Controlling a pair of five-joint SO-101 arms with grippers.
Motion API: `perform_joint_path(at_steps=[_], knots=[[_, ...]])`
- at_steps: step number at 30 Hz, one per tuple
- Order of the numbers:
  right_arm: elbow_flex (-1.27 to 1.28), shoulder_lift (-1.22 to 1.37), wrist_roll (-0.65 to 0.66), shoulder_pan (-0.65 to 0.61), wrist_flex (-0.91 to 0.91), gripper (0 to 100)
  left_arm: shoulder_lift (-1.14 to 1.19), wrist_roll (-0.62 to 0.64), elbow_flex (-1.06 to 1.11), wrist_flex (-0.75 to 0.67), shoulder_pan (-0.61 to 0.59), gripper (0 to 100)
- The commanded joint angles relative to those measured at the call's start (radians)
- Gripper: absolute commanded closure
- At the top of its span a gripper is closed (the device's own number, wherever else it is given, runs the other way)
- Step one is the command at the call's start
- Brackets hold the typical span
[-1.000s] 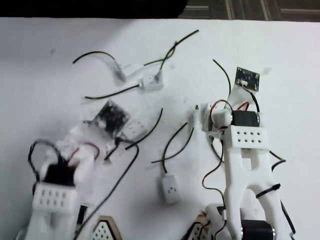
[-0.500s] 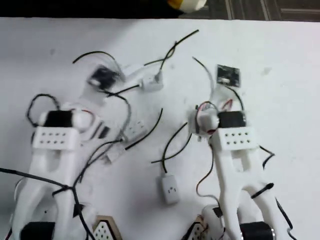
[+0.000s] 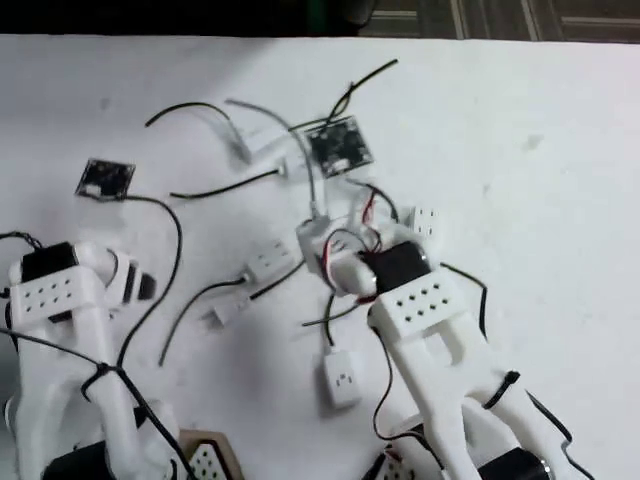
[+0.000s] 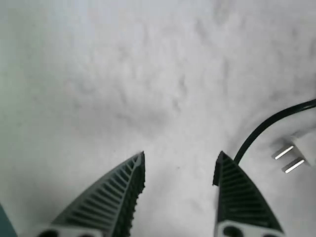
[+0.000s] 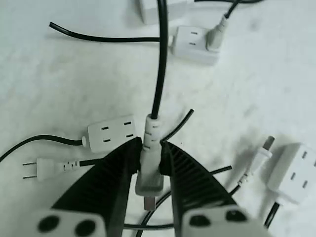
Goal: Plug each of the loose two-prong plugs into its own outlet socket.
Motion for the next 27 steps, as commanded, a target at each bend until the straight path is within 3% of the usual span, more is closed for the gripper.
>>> perform_joint_path(at_steps=[1, 6, 16, 27], knots=[[0.057, -0.042, 0.063, -0.038, -0.142, 98.1, -0.045, 0.003, 0.092, -0.091, -0.016, 77], [0.204, -0.033, 0.112, -0.053, -0.401, 98.1, -0.044, 0.005, 0.204, -0.235, -0.016, 77], [0.396, -0.004, 0.112, -0.131, -0.816, 98.1, -0.038, 0.006, 0.216, -0.242, -0.015, 77], [0.356, 0.447, 0.117, -0.134, -1.211, 98.1, -0.044, 0.006, 0.238, -0.247, -0.015, 77]])
